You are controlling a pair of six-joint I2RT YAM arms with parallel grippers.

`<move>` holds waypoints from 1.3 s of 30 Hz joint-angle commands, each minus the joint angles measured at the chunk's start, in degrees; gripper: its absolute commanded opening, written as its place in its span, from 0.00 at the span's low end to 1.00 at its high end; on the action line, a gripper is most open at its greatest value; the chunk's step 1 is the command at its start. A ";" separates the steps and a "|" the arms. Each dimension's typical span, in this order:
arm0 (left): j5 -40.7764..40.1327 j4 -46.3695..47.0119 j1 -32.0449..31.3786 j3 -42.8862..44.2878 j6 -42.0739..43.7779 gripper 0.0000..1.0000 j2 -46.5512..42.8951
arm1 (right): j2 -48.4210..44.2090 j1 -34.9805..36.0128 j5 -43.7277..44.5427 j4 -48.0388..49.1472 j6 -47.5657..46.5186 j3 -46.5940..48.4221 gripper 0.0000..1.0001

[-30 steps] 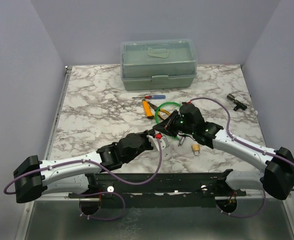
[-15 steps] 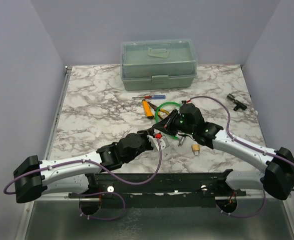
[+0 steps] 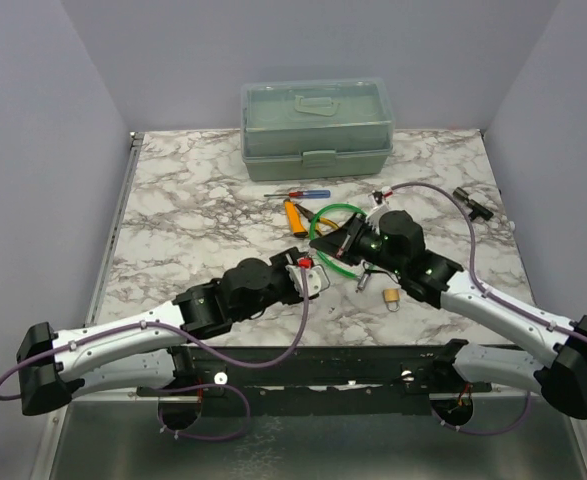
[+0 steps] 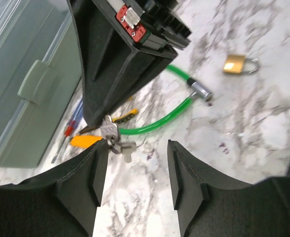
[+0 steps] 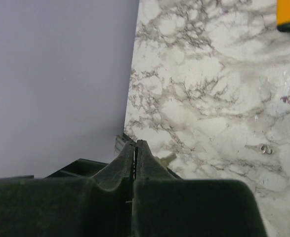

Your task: Unlock with the key

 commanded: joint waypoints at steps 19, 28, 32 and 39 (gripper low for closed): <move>55.08 11.14 22.41 5.71 -45.35 0.67 -6.14 | -19.33 0.31 -13.07 13.69 -34.14 -5.01 0.00; 56.09 28.18 22.64 1.40 -60.20 0.52 -5.37 | -20.85 0.33 -19.19 15.23 -34.43 -4.64 0.00; 54.55 29.86 22.64 0.60 -61.84 0.51 -4.79 | -21.15 0.33 -20.22 16.18 -33.76 -4.55 0.00; 51.96 30.97 22.64 -0.38 -63.03 0.51 -3.89 | -21.22 0.32 -21.86 16.98 -33.05 -4.28 0.00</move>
